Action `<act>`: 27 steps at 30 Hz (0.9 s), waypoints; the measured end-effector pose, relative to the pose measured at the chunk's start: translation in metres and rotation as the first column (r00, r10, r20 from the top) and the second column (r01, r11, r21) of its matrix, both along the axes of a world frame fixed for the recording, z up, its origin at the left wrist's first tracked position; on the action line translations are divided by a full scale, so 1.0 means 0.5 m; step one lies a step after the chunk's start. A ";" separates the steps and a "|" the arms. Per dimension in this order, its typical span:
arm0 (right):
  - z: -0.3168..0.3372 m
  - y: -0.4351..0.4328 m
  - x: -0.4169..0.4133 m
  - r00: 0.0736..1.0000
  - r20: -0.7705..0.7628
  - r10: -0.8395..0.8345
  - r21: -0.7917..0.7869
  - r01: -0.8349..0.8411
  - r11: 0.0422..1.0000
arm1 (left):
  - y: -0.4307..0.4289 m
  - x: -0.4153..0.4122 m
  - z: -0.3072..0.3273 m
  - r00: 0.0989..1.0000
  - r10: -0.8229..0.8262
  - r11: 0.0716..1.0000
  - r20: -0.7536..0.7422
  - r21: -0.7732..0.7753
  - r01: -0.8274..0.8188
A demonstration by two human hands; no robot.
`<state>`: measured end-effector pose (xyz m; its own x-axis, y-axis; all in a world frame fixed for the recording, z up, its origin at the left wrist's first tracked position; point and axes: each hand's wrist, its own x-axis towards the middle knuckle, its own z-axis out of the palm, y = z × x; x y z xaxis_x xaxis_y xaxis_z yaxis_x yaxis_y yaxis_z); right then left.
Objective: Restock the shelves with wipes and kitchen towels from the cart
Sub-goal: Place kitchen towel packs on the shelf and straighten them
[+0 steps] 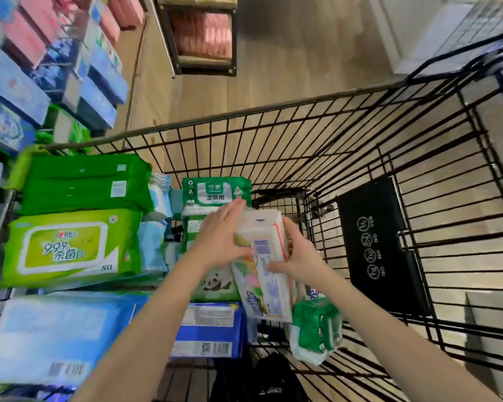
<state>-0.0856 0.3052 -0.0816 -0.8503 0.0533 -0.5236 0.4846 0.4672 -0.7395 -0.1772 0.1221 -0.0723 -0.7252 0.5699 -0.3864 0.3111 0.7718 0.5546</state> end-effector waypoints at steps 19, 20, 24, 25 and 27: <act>-0.127 0.098 0.053 0.901 0.387 -0.197 0.266 0.096 0.959 | -0.101 -0.091 0.150 0.938 0.331 0.942 0.101 -0.094 -0.322; -0.146 0.095 0.061 0.886 0.423 -0.187 0.288 0.064 0.955 | -0.105 -0.090 0.142 0.928 0.353 0.934 0.119 -0.099 -0.342; -0.207 0.071 0.084 0.841 0.516 -0.161 0.383 -0.058 0.922 | -0.134 -0.078 0.090 0.875 0.424 0.905 0.232 -0.087 -0.416; -0.220 0.068 0.086 0.830 0.534 -0.162 0.398 -0.078 0.914 | -0.143 -0.075 0.075 0.853 0.449 0.893 0.267 -0.086 -0.443; -0.248 0.064 0.089 0.824 0.536 -0.184 0.442 -0.088 0.893 | -0.160 -0.071 0.053 0.817 0.490 0.869 0.304 -0.100 -0.484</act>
